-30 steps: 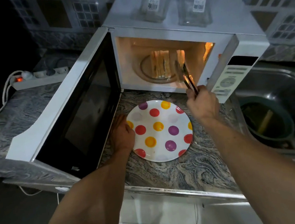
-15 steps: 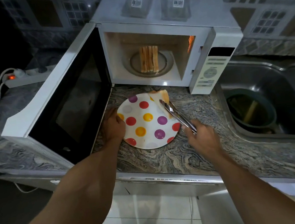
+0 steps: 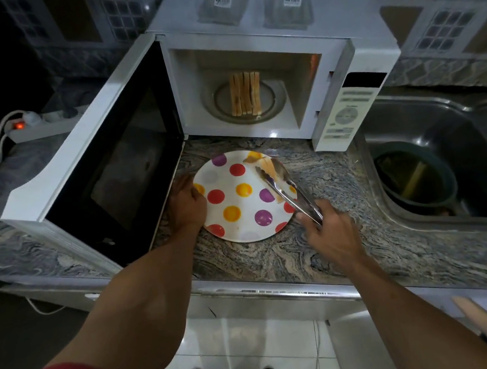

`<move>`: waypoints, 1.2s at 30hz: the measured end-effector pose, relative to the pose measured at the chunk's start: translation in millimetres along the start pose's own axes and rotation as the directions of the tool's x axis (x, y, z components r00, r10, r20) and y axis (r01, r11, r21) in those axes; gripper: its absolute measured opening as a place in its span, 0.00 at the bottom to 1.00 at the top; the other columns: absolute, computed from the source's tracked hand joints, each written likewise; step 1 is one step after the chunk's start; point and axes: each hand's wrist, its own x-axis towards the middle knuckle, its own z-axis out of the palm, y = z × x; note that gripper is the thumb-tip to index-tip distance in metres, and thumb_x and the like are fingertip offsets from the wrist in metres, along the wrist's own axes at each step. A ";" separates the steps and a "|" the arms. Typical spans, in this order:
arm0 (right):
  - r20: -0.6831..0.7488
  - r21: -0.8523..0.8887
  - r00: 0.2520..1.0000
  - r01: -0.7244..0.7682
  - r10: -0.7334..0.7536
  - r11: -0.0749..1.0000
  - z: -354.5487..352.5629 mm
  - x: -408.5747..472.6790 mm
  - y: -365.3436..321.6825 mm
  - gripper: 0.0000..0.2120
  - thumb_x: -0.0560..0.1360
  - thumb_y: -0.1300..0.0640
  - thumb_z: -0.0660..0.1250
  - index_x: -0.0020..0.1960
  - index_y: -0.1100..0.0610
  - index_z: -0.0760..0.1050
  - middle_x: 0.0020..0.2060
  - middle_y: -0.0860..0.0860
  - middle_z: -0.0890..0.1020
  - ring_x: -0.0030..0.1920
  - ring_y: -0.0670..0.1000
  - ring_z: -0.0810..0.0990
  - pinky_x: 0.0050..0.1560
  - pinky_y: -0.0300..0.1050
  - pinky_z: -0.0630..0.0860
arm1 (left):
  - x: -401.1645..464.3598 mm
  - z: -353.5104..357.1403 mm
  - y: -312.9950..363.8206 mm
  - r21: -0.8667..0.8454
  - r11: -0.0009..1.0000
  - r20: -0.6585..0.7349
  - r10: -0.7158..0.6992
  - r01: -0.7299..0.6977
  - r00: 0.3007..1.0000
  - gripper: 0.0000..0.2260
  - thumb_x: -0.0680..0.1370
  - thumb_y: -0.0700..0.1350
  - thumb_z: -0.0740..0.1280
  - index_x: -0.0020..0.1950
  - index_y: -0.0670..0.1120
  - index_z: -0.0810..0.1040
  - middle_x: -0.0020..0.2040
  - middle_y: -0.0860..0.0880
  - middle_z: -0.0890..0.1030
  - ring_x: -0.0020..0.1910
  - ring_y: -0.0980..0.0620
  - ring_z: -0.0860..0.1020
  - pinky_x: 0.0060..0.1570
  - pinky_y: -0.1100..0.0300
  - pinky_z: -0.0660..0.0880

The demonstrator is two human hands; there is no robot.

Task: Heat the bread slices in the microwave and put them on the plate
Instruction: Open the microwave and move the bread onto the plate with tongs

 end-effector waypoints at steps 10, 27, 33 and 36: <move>-0.121 0.072 0.988 -0.088 0.097 0.993 -26.9 80.4 -51.4 0.22 0.79 0.40 0.62 0.63 0.57 0.72 0.48 0.62 0.83 0.50 0.65 0.81 0.47 0.53 0.77 | -3.4 -2.0 -0.2 0.041 0.999 0.018 -0.016 0.015 1.000 0.18 0.81 0.41 0.59 0.71 0.43 0.74 0.70 0.44 0.74 0.70 0.43 0.70 0.71 0.50 0.66; -0.028 0.150 0.932 -0.353 0.361 0.924 12.1 193.2 -121.3 0.26 0.78 0.43 0.62 0.65 0.63 0.74 0.61 0.63 0.80 0.61 0.66 0.78 0.58 0.56 0.76 | -2.8 -0.1 1.5 0.054 0.998 -0.045 0.028 -0.025 0.999 0.25 0.76 0.48 0.53 0.67 0.39 0.77 0.67 0.42 0.77 0.67 0.42 0.74 0.70 0.52 0.68; -0.018 0.124 0.937 -0.343 0.348 0.931 15.7 200.3 -121.5 0.25 0.78 0.45 0.63 0.65 0.63 0.73 0.61 0.63 0.79 0.61 0.66 0.78 0.57 0.55 0.76 | -2.6 -0.3 0.7 0.068 0.997 -0.055 0.049 -0.045 0.997 0.28 0.75 0.51 0.50 0.66 0.40 0.78 0.66 0.42 0.78 0.67 0.43 0.74 0.70 0.51 0.68; -0.010 0.096 0.946 -0.321 0.324 0.942 15.1 207.1 -124.3 0.23 0.78 0.46 0.63 0.64 0.63 0.74 0.61 0.62 0.80 0.61 0.65 0.78 0.56 0.54 0.76 | -2.8 -0.3 0.8 0.069 0.997 -0.053 0.039 -0.035 0.998 0.28 0.75 0.51 0.50 0.66 0.39 0.78 0.66 0.42 0.78 0.67 0.43 0.75 0.70 0.52 0.68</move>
